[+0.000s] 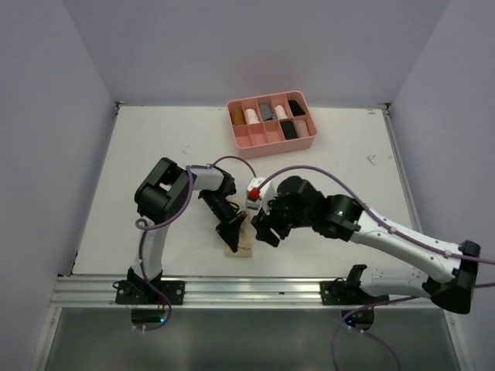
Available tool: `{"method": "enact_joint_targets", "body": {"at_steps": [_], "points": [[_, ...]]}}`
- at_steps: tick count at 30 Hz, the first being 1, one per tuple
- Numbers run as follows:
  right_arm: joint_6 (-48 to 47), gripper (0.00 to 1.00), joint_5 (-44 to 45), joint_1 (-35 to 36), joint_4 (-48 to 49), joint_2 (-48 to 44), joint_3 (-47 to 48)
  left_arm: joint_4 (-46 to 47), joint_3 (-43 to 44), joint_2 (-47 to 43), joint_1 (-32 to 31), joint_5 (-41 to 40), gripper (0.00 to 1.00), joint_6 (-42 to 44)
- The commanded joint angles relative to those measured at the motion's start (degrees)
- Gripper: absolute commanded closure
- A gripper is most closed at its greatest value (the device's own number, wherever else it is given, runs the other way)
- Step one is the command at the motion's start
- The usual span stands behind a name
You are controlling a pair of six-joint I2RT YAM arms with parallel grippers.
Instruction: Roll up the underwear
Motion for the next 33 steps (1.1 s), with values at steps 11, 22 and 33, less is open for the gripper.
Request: {"method": "enact_joint_targets", "body": {"at_steps": [11,22,33], "points": [[-15.4,0.32,12.27,18.7,28.83,16.55,-13.71,4.28,-2.16,7.97,0.58,-20.92,0.96,4.28],[-12.94,0.32,16.65,21.25,44.48,24.02,-19.51,6.04,-2.25,8.33,1.9,-19.87,0.92,3.23],[-11.72,0.65,15.96,21.25,47.05,32.64,-19.7,5.16,-0.76,8.15,2.6,-20.13,0.88,2.52]]}}
